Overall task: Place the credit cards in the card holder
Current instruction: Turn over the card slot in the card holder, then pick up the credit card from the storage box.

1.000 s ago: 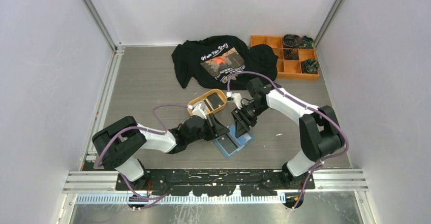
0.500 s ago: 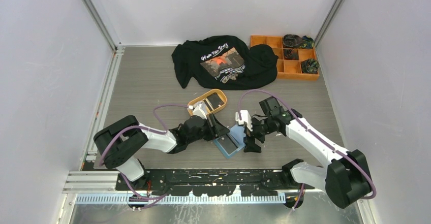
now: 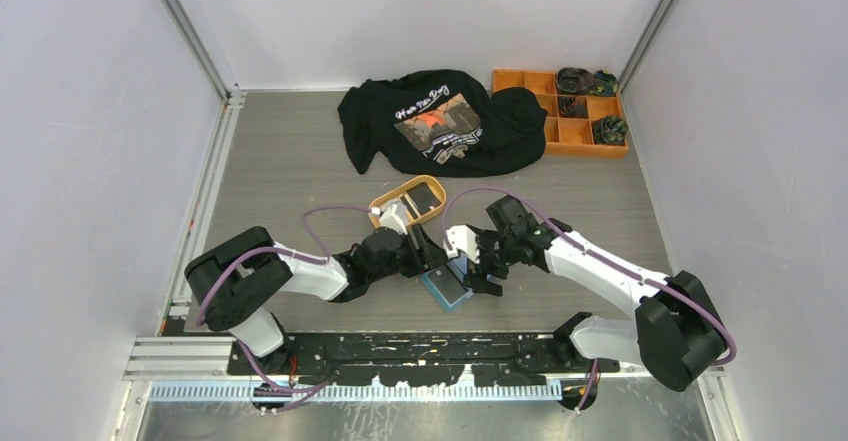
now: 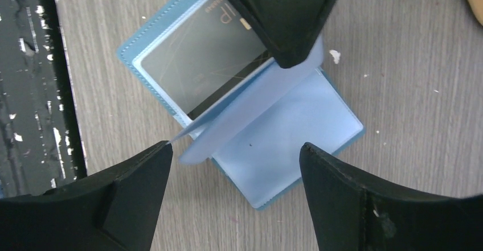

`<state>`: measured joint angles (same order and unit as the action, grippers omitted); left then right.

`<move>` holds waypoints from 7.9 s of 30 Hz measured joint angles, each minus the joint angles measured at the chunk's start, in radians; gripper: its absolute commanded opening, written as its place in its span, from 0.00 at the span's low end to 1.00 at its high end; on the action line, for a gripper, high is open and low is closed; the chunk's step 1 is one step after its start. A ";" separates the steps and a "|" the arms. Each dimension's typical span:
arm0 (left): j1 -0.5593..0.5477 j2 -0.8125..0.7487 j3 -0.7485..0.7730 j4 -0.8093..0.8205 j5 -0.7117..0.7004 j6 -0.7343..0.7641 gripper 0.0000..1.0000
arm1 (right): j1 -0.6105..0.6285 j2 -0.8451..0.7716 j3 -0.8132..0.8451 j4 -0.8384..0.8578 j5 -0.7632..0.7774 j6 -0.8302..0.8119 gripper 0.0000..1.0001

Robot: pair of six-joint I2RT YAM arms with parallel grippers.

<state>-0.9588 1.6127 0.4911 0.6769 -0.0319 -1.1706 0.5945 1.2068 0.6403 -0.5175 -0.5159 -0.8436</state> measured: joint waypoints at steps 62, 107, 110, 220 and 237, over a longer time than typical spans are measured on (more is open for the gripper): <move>0.002 -0.295 -0.085 -0.148 -0.039 0.117 0.62 | 0.009 0.166 0.140 0.073 0.304 0.410 0.74; 0.464 -0.425 -0.162 -0.344 0.061 0.330 0.58 | 0.032 0.870 1.003 -0.094 -0.012 1.100 0.80; 0.465 -0.407 -0.154 -0.327 0.063 0.324 0.56 | 0.032 0.902 1.042 -0.089 -0.003 1.111 0.72; 0.487 -0.698 -0.219 -0.471 0.189 0.314 0.41 | -0.072 1.078 1.102 -0.093 -0.292 1.239 0.35; 0.487 -0.733 -0.219 -0.488 0.192 0.312 0.41 | -0.119 1.074 1.091 -0.096 -0.263 1.238 0.06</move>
<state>-0.4717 0.8799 0.2718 0.1886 0.1596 -0.8585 0.4759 2.2810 1.7309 -0.6132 -0.7792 0.3943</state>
